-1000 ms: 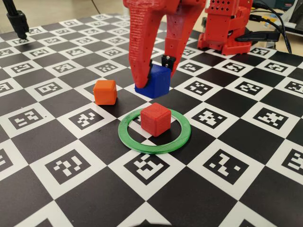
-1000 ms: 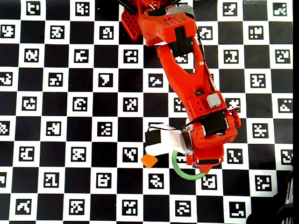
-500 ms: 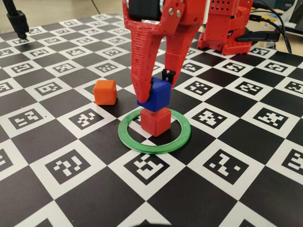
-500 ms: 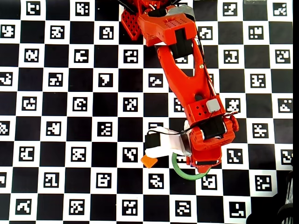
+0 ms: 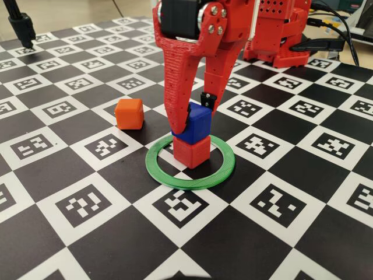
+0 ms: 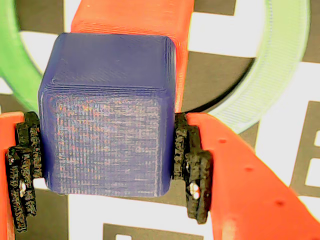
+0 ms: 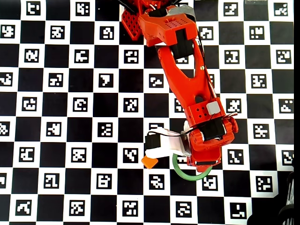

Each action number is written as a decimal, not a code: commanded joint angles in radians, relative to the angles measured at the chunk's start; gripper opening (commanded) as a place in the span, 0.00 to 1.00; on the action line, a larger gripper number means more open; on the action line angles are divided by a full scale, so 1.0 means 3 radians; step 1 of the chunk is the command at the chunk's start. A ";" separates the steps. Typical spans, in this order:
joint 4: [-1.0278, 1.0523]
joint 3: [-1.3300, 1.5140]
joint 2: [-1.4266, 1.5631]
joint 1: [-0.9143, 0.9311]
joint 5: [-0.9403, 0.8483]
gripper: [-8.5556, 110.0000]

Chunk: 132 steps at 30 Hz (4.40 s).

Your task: Grab the red cube then put it in the green circle then put the blue cube on top and finally the orange cube on top

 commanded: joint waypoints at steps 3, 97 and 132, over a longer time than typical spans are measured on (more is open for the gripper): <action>-0.0020 -0.0010 0.0153 0.0036 -0.0036 0.13; -0.0383 0.0982 0.0767 0.1028 0.0987 0.51; -0.0823 0.1197 0.0491 0.1012 0.1212 0.50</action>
